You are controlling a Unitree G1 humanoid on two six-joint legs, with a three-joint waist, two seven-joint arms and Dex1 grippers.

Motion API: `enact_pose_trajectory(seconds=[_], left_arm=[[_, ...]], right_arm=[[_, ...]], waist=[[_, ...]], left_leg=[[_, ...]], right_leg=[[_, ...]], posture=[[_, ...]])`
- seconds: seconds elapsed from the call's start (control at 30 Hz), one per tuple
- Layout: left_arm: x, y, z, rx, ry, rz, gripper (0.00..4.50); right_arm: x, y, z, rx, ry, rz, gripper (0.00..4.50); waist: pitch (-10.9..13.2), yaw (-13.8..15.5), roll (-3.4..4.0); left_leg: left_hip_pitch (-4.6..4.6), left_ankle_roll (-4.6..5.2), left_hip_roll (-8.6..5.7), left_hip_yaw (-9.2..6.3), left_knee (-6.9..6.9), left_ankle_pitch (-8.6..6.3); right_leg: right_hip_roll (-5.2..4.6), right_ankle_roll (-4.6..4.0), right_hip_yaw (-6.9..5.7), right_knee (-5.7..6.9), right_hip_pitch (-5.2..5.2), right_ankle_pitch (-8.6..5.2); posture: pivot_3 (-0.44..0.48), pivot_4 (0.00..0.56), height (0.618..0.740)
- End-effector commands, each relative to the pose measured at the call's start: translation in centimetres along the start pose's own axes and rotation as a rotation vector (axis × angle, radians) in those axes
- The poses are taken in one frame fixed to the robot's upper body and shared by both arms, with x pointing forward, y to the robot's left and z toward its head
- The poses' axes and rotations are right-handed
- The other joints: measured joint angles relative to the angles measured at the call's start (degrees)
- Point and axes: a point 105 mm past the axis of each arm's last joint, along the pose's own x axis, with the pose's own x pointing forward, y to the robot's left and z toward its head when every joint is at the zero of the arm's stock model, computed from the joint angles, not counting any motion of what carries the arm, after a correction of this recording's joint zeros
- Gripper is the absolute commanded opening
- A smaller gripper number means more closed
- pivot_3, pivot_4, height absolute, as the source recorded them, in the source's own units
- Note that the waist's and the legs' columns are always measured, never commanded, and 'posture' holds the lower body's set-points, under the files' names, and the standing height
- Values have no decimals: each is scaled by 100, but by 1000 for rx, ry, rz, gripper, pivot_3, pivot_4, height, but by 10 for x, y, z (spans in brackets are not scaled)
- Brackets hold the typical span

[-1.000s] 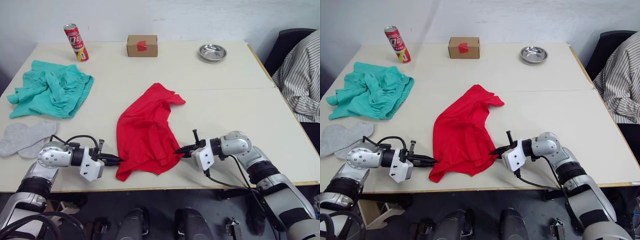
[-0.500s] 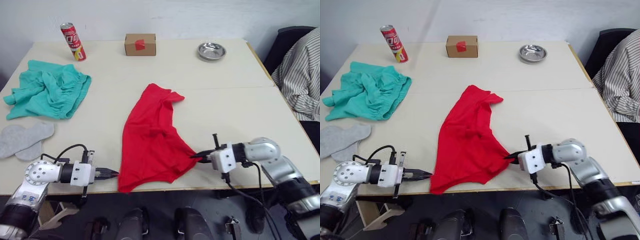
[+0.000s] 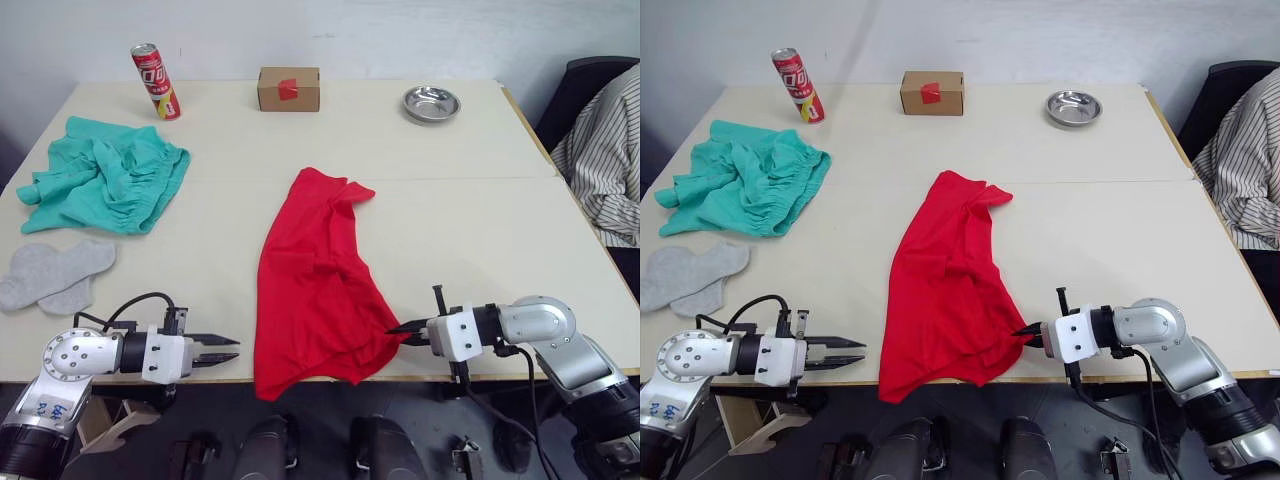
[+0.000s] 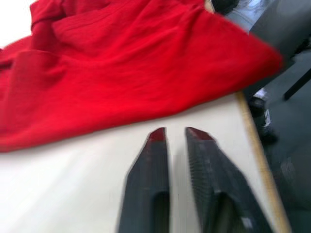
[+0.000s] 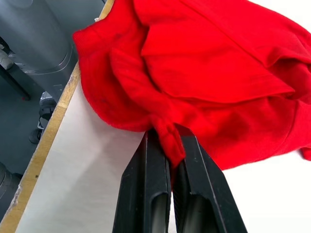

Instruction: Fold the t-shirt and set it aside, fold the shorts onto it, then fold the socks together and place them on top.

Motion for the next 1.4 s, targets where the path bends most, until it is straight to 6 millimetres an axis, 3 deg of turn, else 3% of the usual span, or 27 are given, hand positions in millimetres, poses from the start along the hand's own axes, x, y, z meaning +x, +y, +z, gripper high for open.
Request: enact_pose_trajectory(seconds=[0.03,0.27,0.57,1.07,1.4], left_arm=[[-1,6,-5,94,28,-6,1873],[14,-2,-5,225,-16,-139,4107],[50,4,3,367,-98,-93,4107],[87,11,5,424,-153,-123,4107],[91,0,-4,363,-148,-197,876]], right_arm=[[-4,-7,2,-18,-3,-24,0],[-3,-18,-1,-33,5,-38,0],[3,-20,0,-34,-8,-50,0],[1,-20,-3,-7,6,-90,0],[-1,-14,-3,23,17,-122,0]], waist=[[0,-3,0],[0,-17,0],[-5,149,9],[-10,295,18],[-26,283,43]], left_leg=[[0,0,0,1,-1,0],[0,0,0,7,-2,-1],[2,12,-3,7,19,-1],[2,24,-6,7,28,-3],[3,27,-6,5,32,-3]], right_leg=[[0,0,0,0,-1,0],[3,1,1,-5,-1,1],[1,10,3,-1,9,13],[-4,16,1,-11,17,24],[-4,15,0,-12,21,26]], posture=[[0,150,740],[0,150,740],[0,150,740],[0,150,740],[0,150,740]])
